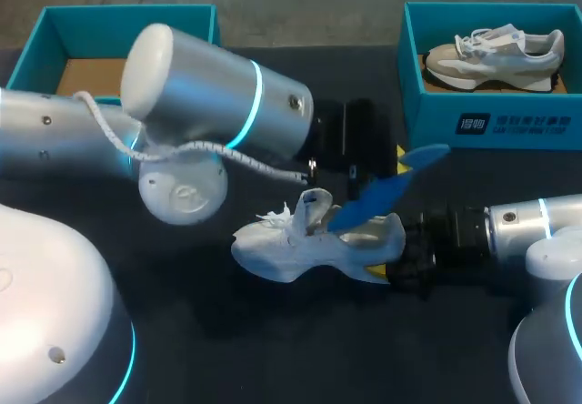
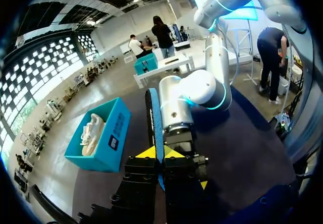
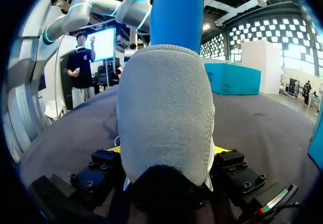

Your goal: Take the shoe out of the shoebox, open the shoe tongue, remove and reinsert the insole, then place the shoe into the shoebox

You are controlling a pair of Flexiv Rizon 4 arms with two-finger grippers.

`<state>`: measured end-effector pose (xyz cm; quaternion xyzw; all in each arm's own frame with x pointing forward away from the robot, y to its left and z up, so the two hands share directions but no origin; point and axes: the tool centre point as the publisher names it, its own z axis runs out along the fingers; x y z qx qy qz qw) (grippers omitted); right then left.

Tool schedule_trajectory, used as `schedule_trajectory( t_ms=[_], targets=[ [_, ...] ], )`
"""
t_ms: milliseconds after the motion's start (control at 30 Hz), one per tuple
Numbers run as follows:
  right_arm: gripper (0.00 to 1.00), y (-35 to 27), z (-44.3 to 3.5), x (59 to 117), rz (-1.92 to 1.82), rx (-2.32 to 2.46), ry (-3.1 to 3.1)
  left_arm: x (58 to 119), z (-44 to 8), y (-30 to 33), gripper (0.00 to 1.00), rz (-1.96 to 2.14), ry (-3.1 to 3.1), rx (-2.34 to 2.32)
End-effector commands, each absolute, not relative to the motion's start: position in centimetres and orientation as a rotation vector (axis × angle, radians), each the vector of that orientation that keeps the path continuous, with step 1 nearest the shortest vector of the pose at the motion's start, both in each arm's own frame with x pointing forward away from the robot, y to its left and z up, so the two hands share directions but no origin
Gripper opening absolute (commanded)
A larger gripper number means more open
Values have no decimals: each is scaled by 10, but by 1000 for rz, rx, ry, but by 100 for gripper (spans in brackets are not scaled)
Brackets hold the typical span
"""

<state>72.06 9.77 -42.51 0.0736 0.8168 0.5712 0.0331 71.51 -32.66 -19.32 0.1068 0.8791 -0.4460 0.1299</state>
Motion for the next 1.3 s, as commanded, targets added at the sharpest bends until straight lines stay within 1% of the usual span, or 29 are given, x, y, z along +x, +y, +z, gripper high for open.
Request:
schedule_trajectory(
  t_ms=[33, 400, 800, 1300],
  targets=[
    [0, 99, -426, 720, 1754, 227, 2516, 720, -177, -321, 0, -1349, 2642, 398],
    [0, 99, -426, 720, 1754, 227, 2516, 731, -121, -310, 0, -1549, 2689, 429],
    [0, 99, -426, 720, 1754, 227, 2516, 725, -56, -288, 0, -1862, 2654, 405],
    [0, 99, -426, 720, 1754, 227, 2516, 725, -56, -288, 0, -1862, 2654, 405]
  ],
)
